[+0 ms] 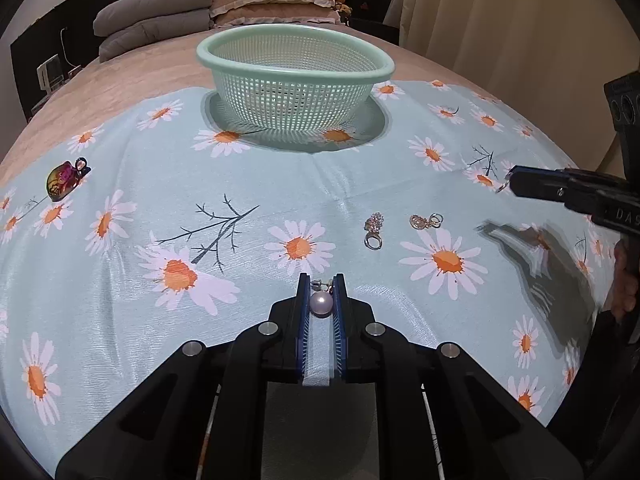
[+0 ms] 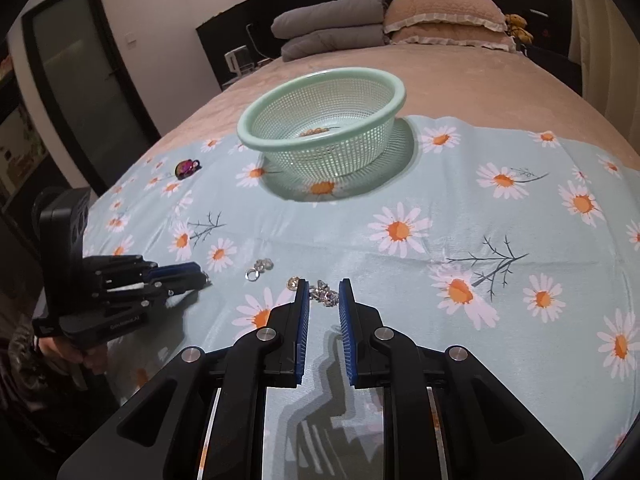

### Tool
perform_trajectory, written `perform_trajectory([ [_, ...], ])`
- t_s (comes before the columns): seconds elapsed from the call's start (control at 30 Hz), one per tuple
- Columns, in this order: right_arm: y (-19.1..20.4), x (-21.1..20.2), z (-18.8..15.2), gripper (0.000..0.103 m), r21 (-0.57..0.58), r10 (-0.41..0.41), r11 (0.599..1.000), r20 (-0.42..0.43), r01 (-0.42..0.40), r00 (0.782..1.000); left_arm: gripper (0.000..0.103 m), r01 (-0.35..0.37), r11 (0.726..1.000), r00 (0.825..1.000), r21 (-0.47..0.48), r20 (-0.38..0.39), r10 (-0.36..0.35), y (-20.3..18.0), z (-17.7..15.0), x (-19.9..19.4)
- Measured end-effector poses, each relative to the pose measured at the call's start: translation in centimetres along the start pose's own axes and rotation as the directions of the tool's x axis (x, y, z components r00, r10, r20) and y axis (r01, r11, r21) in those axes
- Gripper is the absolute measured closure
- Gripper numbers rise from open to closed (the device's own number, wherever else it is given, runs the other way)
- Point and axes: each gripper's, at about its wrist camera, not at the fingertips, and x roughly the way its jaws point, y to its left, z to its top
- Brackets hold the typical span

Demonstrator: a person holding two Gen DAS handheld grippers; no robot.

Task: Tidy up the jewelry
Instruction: 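Grasp the pearl earring with the left tool while the right tool grasps a silver pendant, then carry the pearl earring and silver pendant over the green basket and open both tools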

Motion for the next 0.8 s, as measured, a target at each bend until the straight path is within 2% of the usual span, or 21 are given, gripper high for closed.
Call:
perform_trajectory([
  [0.07,-0.2,-1.5,0.8,0.089,0.052,0.044,0.998,0.017,-0.045,0.999,0.091,-0.081,0.996,0.997,0.034,0.011,0.08,-0.3,0.0,-0.4],
  [0.37,1.5,-6.4,3.6,0.089,-0.013,0.049,0.999,0.108,-0.047,0.993,0.091,-0.091,0.994,0.995,0.056,0.039,0.088,0.0,1.6,-3.5],
  [0.43,1.9,-6.8,4.1,0.089,-0.033,0.044,0.999,0.114,-0.04,0.993,0.091,-0.116,0.991,0.993,0.072,0.042,0.113,-0.2,2.2,-4.1],
  [0.73,2.7,-7.1,6.2,0.089,-0.072,0.058,0.996,0.147,-0.048,0.987,0.091,-0.121,0.987,0.99,0.103,0.089,0.112,-0.5,6.0,-6.3],
  [0.8,2.9,-6.7,6.8,0.089,-0.089,0.03,0.996,0.127,-0.019,0.991,0.091,-0.139,0.983,0.988,0.117,0.082,0.13,-0.6,6.8,-5.8],
])
